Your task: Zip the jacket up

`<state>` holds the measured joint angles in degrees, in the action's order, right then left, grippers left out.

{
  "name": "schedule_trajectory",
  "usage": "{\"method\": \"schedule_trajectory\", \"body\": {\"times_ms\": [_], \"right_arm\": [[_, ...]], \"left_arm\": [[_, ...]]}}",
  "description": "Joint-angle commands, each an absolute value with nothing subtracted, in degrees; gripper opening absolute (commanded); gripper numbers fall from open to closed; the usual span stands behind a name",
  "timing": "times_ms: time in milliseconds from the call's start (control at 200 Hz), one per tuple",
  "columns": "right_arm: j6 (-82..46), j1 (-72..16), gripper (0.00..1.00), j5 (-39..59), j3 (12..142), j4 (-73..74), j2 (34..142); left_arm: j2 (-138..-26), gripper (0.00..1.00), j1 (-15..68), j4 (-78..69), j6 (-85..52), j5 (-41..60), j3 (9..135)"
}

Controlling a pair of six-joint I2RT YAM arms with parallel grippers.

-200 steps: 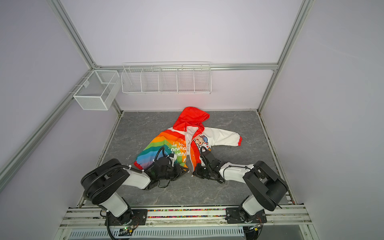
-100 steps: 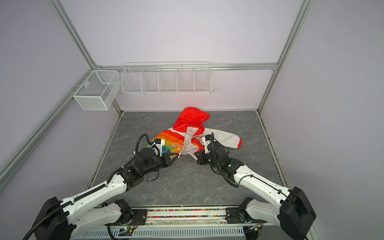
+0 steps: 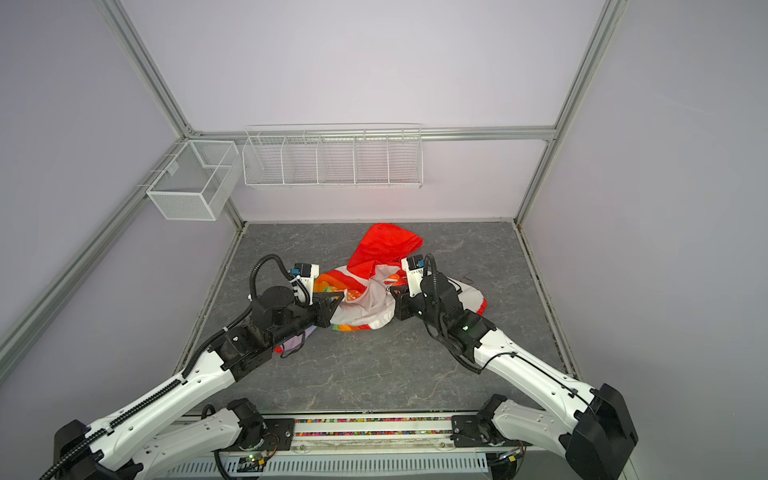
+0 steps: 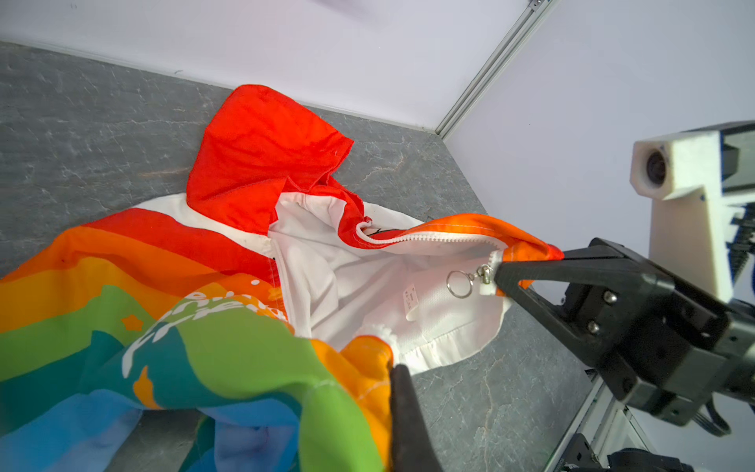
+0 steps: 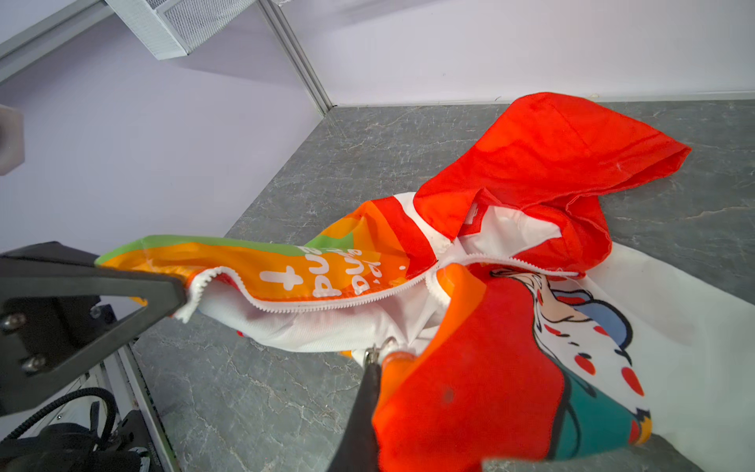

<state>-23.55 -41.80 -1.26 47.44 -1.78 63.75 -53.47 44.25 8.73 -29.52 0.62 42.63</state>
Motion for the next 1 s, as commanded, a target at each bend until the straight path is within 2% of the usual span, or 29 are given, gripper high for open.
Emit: {"method": "schedule_trajectory", "body": {"times_ms": [0,135,295,435,625,735,825,995], "right_arm": [[-23.4,-41.2,0.06,-1.6,52.3,-6.6,64.8],[-24.1,-41.3,0.06,-3.2,51.7,-4.3,64.0],[-17.7,-41.3,0.06,1.7,44.9,10.4,61.7],[-14.5,-41.2,0.06,2.5,47.4,8.7,63.4],[-17.7,-41.2,0.06,6.7,44.3,21.2,62.4],[-21.0,-41.0,0.06,8.5,46.5,20.5,62.6],[-20.2,-41.0,0.06,13.3,44.9,26.7,61.5],[-20.0,-40.9,0.06,13.7,43.2,31.3,60.0]], "left_arm": [[-51.5,0.0,44.1,9.3,-28.6,-2.2,43.2],[-48.5,0.0,44.1,2.8,-30.1,-3.6,39.2],[-44.5,0.0,44.1,-6.2,-27.4,-5.5,33.2],[-43.4,0.0,44.1,-7.0,-26.4,-8.3,33.2],[-46.7,0.0,44.1,-10.1,-26.4,-5.9,34.9],[-48.9,0.0,44.1,-17.8,-26.9,-3.8,34.3],[-50.3,0.0,44.1,-23.1,-27.3,-3.5,34.1],[-54.8,0.0,43.9,-27.8,-28.0,-4.1,34.9]]}}
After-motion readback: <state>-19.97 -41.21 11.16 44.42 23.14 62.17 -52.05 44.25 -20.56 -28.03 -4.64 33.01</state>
